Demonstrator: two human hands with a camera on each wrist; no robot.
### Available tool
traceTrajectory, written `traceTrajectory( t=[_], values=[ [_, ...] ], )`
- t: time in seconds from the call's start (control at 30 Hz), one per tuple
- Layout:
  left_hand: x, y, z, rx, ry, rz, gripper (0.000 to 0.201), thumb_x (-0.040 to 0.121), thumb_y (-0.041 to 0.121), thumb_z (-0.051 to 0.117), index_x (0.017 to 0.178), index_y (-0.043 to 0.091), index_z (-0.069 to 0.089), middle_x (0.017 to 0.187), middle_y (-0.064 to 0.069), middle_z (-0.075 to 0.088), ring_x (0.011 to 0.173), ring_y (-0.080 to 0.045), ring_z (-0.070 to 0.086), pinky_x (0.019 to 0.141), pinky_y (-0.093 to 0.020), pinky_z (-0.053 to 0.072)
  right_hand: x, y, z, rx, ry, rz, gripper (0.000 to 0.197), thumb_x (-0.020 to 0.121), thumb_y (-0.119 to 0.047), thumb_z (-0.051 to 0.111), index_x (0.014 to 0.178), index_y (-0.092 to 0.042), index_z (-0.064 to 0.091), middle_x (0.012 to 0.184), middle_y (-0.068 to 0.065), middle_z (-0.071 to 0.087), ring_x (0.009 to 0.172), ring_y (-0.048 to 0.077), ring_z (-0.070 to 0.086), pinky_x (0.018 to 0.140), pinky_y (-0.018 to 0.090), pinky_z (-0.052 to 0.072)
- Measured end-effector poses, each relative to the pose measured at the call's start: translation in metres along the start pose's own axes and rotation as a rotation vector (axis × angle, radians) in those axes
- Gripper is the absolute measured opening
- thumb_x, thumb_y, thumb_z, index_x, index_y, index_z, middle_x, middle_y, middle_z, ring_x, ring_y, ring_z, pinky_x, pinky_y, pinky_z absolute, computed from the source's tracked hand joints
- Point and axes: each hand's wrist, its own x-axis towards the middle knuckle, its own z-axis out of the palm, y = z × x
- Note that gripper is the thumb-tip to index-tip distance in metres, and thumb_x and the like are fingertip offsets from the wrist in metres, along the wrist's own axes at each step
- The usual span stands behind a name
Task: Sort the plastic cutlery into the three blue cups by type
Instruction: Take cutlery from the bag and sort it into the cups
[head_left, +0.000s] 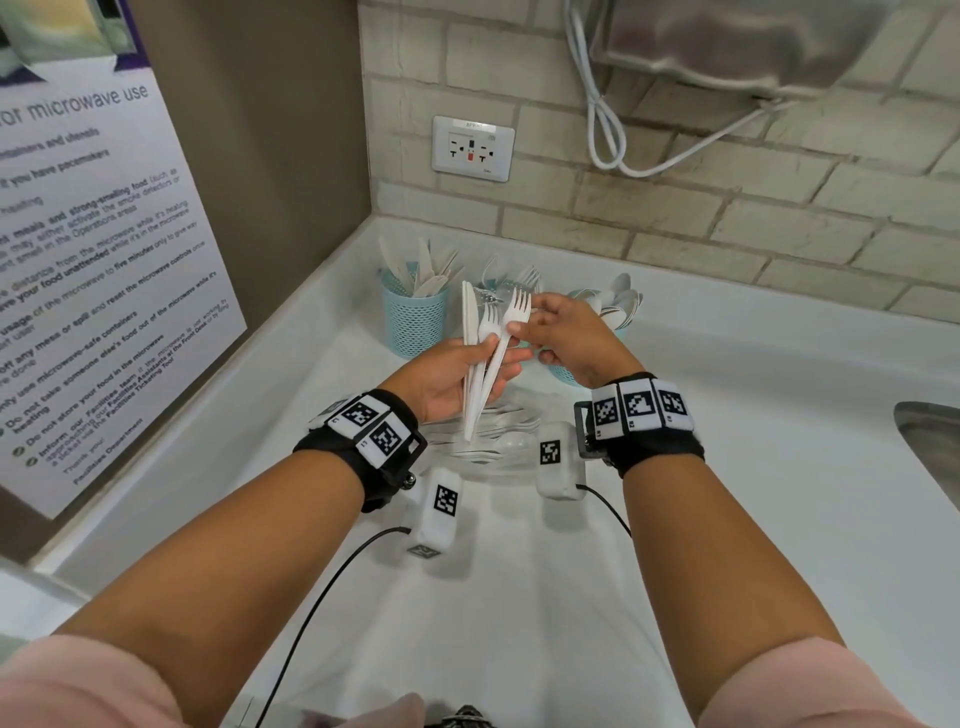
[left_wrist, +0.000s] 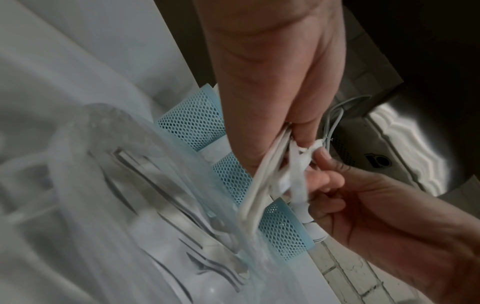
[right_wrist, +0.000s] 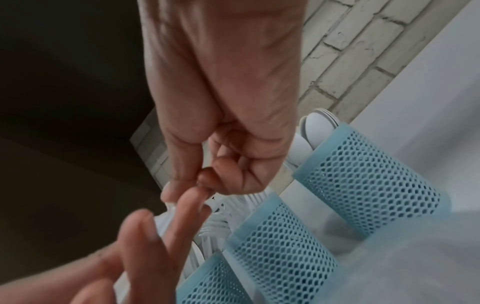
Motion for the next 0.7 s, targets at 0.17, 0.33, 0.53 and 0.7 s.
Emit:
traceTrajectory(
  t=[0.17, 0.33, 0.53, 0.7],
  values=[
    [-0.003, 0.001, 0.000, 0.080, 0.048, 0.006, 0.030, 0.101, 0.033, 0.036, 0.111, 0.014, 0.057, 0.094, -0.005, 0.073, 0.063, -0.009, 0.066, 0.051, -0.017, 0.050, 0.000, 0.002, 0.002, -0.053, -0.045, 0.040, 0.049, 0.082, -0.005, 0.068, 0.126, -0.020, 0.052, 0.070, -0.002, 0.054, 0.059, 0.007, 0.052, 0.049, 0.017, 0.036],
    [0.000, -0.002, 0.001, 0.122, 0.071, 0.026, 0.034, 0.100, 0.039, 0.035, 0.115, 0.016, 0.054, 0.094, -0.008, 0.072, 0.049, -0.006, 0.054, 0.044, -0.014, 0.043, 0.003, 0.003, 0.010, 0.001, -0.046, 0.040, 0.034, 0.088, -0.009, 0.063, 0.120, -0.015, 0.056, 0.079, 0.002, 0.061, 0.069, 0.012, 0.061, 0.066, 0.027, 0.048],
    [-0.001, -0.002, -0.003, 0.154, 0.102, 0.009, 0.032, 0.097, 0.039, 0.041, 0.106, 0.014, 0.058, 0.093, -0.008, 0.069, 0.048, -0.004, 0.048, 0.041, -0.012, 0.040, 0.007, 0.004, 0.011, 0.252, -0.051, 0.163, 0.024, 0.086, 0.001, 0.060, 0.104, -0.016, 0.060, 0.064, -0.003, 0.066, 0.050, 0.006, 0.052, 0.043, 0.015, 0.036],
    [-0.004, -0.003, -0.011, 0.151, 0.073, -0.050, 0.046, 0.098, 0.041, 0.038, 0.114, 0.004, 0.058, 0.060, 0.007, 0.045, 0.040, 0.000, 0.035, 0.038, -0.010, 0.031, 0.011, 0.003, 0.004, 0.414, 0.081, 0.192, 0.020, 0.092, 0.001, 0.051, 0.096, -0.018, 0.056, 0.071, 0.002, 0.051, 0.051, 0.006, 0.039, 0.040, 0.013, 0.033]
  ],
)
